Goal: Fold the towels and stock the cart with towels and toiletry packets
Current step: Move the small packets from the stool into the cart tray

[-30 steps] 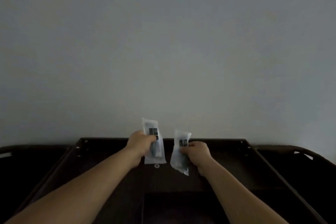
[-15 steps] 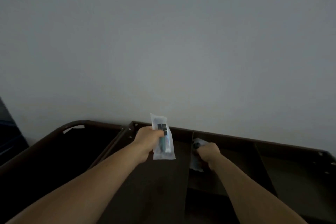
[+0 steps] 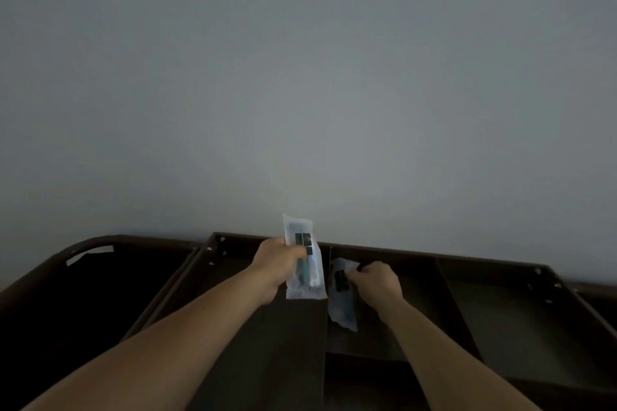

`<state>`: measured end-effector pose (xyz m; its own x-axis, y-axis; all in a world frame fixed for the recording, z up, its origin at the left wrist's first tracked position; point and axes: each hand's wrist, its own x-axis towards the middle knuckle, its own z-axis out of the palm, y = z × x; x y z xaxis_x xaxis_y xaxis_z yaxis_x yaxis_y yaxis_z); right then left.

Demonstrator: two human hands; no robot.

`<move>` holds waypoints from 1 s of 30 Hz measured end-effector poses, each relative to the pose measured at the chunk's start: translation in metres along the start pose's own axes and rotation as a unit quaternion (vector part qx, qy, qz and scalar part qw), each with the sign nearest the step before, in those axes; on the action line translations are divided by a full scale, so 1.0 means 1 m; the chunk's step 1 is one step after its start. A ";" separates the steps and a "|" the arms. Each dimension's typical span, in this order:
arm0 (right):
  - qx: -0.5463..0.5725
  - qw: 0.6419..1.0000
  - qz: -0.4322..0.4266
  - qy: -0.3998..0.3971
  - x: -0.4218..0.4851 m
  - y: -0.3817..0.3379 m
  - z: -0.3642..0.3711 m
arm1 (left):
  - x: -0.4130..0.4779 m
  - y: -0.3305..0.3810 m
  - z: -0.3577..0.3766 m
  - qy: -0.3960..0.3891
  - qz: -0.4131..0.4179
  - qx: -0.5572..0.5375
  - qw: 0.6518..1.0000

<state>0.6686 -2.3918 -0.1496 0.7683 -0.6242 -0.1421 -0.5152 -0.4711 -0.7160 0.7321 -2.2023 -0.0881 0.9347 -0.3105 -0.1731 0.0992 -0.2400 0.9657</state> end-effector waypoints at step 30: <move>-0.014 0.991 0.111 -0.068 -0.021 0.029 -0.019 | -0.035 -0.011 -0.024 0.031 -0.007 0.091 0.995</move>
<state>0.6300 -2.4045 -0.1545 0.6779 -0.6259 -0.3857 -0.6861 -0.3500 -0.6378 0.7065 -2.1663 -0.0881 0.9531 -0.2507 -0.1693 0.0544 -0.4087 0.9110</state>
